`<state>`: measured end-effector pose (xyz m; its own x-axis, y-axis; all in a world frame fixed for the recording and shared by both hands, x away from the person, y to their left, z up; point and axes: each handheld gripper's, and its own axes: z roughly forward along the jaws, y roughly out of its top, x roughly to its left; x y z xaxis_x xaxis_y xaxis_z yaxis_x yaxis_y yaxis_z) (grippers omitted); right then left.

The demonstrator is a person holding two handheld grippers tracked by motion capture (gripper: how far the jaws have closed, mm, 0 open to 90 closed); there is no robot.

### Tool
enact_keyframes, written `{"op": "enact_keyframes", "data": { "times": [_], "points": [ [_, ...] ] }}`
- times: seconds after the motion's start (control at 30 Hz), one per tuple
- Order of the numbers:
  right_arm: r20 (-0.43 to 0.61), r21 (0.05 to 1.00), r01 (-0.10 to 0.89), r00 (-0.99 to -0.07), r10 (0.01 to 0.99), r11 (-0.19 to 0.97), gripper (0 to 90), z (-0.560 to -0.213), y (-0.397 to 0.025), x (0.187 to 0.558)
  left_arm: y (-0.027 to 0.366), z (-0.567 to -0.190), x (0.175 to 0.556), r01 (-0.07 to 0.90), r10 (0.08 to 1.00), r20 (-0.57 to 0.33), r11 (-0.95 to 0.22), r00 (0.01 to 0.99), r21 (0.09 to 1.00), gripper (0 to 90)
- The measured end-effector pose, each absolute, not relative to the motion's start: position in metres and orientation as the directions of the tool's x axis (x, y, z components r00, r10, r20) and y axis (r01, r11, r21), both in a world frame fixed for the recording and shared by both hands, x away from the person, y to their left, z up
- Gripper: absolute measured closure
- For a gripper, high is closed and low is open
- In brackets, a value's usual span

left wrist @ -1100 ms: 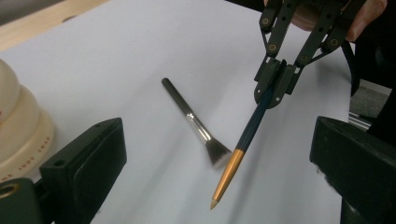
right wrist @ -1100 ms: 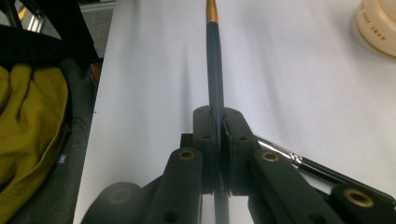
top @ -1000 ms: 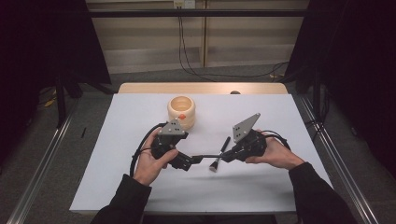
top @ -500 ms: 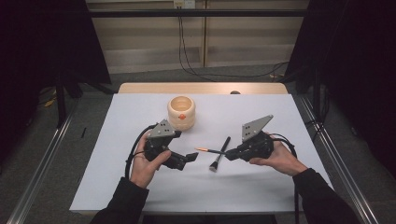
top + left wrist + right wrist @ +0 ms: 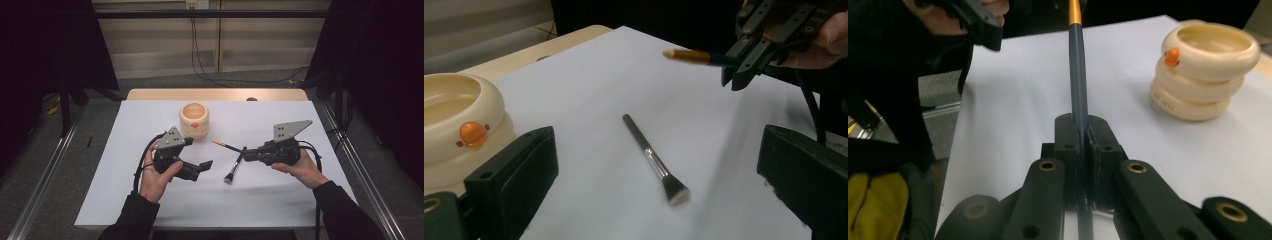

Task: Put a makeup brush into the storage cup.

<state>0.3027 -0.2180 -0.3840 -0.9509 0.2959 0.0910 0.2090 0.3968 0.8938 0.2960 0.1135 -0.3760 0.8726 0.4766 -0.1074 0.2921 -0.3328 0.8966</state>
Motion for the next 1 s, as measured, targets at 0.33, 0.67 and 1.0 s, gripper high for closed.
{"op": "enact_keyframes", "data": {
  "times": [0.33, 0.67, 1.0],
  "points": [
    [0.096, 0.929, 0.193, -0.949, 0.3, 0.314, 85.4, -0.38, -0.217, 0.302, 0.11, -0.377, 0.295, 0.284, 0.447, -0.123, -0.314, 0.886, 0.906, 3.1],
    [0.094, 0.943, 0.178, -0.953, 0.289, 0.28, 85.4, -0.38, -0.212, 0.3, 0.103, -0.375, 0.292, 0.241, 0.417, -0.104, -0.29, 0.903, 0.926, 3.4],
    [0.09, 0.948, 0.17, -0.954, 0.287, 0.268, 85.5, -0.381, -0.203, 0.298, 0.1, -0.371, 0.291, 0.225, 0.419, -0.114, -0.226, 0.901, 0.948, 3.4]
  ]
}}
